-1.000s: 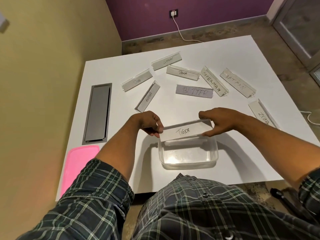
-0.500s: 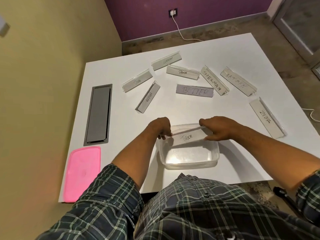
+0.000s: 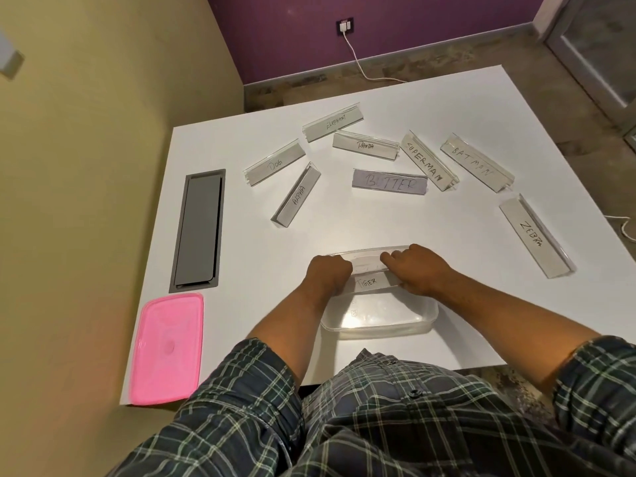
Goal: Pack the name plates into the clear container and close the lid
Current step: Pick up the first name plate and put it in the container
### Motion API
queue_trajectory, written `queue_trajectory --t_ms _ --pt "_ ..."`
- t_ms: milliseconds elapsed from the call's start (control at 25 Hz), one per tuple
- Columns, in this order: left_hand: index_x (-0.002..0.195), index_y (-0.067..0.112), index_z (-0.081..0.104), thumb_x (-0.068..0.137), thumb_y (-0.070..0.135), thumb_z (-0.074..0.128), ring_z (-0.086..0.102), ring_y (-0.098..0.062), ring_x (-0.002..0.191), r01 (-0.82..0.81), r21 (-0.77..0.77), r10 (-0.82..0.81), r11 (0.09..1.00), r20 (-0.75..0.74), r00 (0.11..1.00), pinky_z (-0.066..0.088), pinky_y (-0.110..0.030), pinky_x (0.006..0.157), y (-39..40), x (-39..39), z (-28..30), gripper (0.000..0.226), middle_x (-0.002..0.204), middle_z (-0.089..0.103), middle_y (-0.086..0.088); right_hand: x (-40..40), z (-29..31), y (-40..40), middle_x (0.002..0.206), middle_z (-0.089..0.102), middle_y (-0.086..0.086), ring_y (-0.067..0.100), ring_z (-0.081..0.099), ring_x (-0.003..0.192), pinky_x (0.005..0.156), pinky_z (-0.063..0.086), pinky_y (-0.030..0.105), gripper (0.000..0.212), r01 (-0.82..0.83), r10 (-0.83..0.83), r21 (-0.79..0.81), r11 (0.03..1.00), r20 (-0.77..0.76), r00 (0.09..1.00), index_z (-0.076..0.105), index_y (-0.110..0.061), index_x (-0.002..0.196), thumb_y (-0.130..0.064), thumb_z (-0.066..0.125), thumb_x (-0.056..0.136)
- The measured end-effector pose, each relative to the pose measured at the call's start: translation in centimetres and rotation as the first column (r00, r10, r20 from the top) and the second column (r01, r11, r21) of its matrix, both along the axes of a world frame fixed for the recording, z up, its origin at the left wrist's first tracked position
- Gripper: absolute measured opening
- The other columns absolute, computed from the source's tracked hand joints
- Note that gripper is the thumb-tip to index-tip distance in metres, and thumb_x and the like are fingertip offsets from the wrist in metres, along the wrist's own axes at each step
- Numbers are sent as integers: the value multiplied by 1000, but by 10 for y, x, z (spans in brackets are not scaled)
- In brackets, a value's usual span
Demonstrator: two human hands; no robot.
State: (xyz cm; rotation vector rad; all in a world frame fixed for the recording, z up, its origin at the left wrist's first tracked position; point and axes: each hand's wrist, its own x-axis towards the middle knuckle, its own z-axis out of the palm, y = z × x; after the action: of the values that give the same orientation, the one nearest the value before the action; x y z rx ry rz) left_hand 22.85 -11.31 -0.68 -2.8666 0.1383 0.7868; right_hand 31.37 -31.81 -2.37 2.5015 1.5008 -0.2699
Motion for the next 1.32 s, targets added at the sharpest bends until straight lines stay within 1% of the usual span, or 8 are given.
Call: queue_trajectory --t_ms 120,280,560,720,880,1040,1160,1320 --pt "92 18 66 85 3 56 69 -27 88 92 51 -94 994 55 994 38 -38 92 -6 -4 -2 19 98 72 -5 -7 -13 9 104 65 9 32 65 89 81 43 38 27 -20 26 -113 993 59 998 51 -9 117 -8 52 89" --pt "73 22 49 79 -9 52 57 -26 66 202 78 -210 976 121 970 34 -38 95 -6 -9 -3 31 85 72 -5 -9 -22 14 107 64 10 31 65 95 85 44 39 26 -16 23 -175 984 35 999 54 -9 112 -2 51 87" --pt "73 21 52 75 -12 49 44 -25 60 182 67 -191 981 167 967 33 -35 88 2 -13 -6 32 81 70 -4 -10 -27 16 99 67 13 33 67 89 77 44 38 29 -18 23 -126 992 38 999 56 -4 108 8 47 83" --pt "81 18 63 77 -9 51 56 -26 66 164 69 -174 984 185 967 34 -36 91 1 -14 -9 29 83 70 -4 -15 -20 14 69 69 2 20 68 60 56 48 30 23 -38 54 -100 994 157 986 68 -12 83 -2 76 65" --pt "81 18 63 76 -6 53 61 -27 69 149 57 -156 987 169 973 33 -36 88 2 -13 -7 27 82 68 -4 -12 -22 14 83 71 5 24 70 72 64 50 33 23 -36 46 -72 997 132 990 67 -8 98 -2 67 75" --pt "85 16 65 82 16 55 63 -28 73 96 -65 -82 993 192 978 34 -38 84 3 -9 -4 11 84 66 -4 -8 -22 10 79 69 6 23 66 64 57 52 34 24 -70 73 -22 997 170 983 71 -6 95 -3 75 71" --pt "86 16 63 92 33 45 64 -28 71 1 -215 70 977 324 944 39 -37 76 8 -5 6 25 83 66 -3 -5 -14 15 72 65 4 26 62 61 57 47 34 3 -171 151 128 977 152 977 67 -12 83 -14 69 82" --pt "76 15 58 96 31 47 60 -31 63 -217 -400 413 890 510 755 44 -36 61 30 0 19 28 76 65 -5 7 7 38 68 63 0 26 58 60 53 39 32 13 -213 159 398 893 163 974 67 -19 78 -27 65 89"
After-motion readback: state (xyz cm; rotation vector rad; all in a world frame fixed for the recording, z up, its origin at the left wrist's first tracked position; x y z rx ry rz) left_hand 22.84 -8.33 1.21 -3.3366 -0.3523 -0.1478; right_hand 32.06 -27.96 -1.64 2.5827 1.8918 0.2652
